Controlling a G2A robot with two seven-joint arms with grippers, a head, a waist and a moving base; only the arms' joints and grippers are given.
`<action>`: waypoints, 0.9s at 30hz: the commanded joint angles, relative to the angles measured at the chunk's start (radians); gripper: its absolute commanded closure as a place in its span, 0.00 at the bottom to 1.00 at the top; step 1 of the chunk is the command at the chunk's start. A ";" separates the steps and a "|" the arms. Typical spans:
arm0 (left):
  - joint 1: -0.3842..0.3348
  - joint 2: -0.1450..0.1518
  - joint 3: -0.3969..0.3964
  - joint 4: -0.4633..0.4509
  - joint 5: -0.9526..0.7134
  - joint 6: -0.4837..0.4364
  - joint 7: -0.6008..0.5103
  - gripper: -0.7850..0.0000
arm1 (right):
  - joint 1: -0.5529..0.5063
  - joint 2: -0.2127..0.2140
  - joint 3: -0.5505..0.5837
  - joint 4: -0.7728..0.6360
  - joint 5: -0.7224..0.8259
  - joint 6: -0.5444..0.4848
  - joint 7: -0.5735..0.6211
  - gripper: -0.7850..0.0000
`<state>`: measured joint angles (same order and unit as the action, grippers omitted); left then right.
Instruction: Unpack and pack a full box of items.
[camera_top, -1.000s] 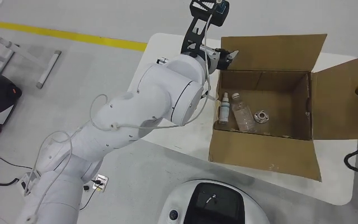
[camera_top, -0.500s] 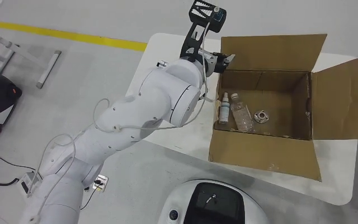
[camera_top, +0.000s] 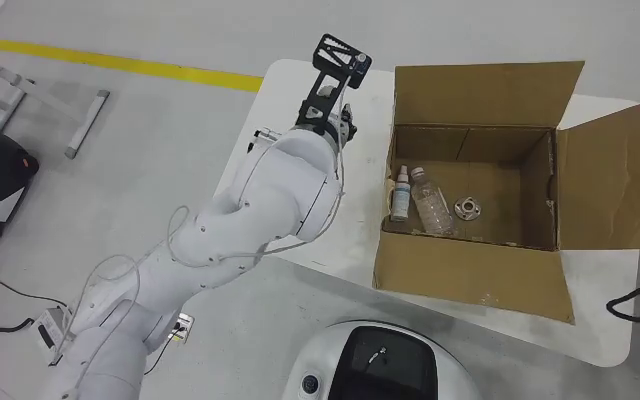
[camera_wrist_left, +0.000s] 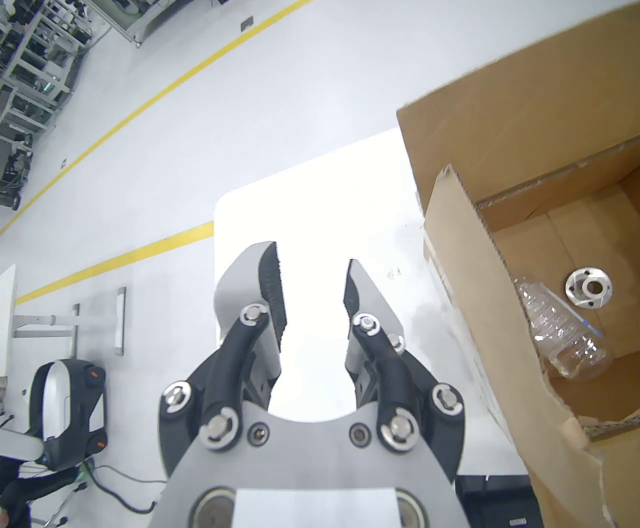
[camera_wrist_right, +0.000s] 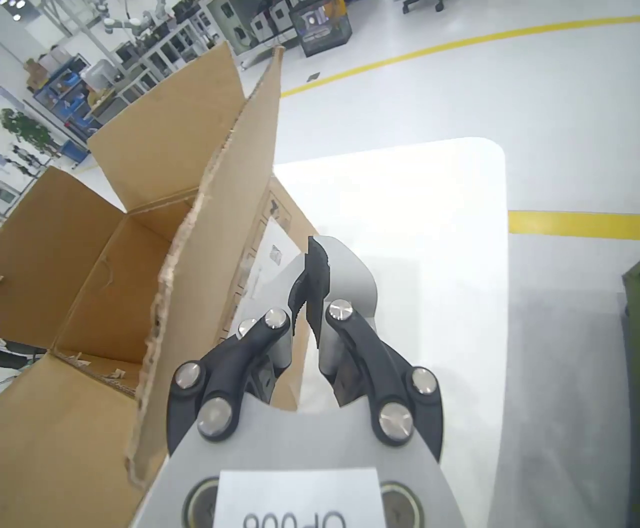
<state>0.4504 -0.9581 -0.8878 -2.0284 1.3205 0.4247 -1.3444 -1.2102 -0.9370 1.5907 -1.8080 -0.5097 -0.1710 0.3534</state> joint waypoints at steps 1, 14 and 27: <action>0.028 -0.005 -0.005 -0.003 -0.031 0.011 0.000 1.00 | 0.029 -0.003 -0.028 0.004 0.007 -0.026 0.002 1.00; 0.033 -0.053 0.019 0.063 -0.203 -0.055 0.102 1.00 | 0.229 -0.033 -0.299 0.052 -0.078 -0.086 0.147 1.00; -0.030 -0.120 0.098 0.144 -0.376 -0.121 0.195 1.00 | 0.259 -0.041 -0.278 0.034 -0.121 0.006 0.148 1.00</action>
<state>0.4249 -1.0720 -0.7973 -1.8941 0.9577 0.3057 -1.1580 -0.9427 -0.9809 1.2872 -1.7594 -0.6276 -0.1813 0.5026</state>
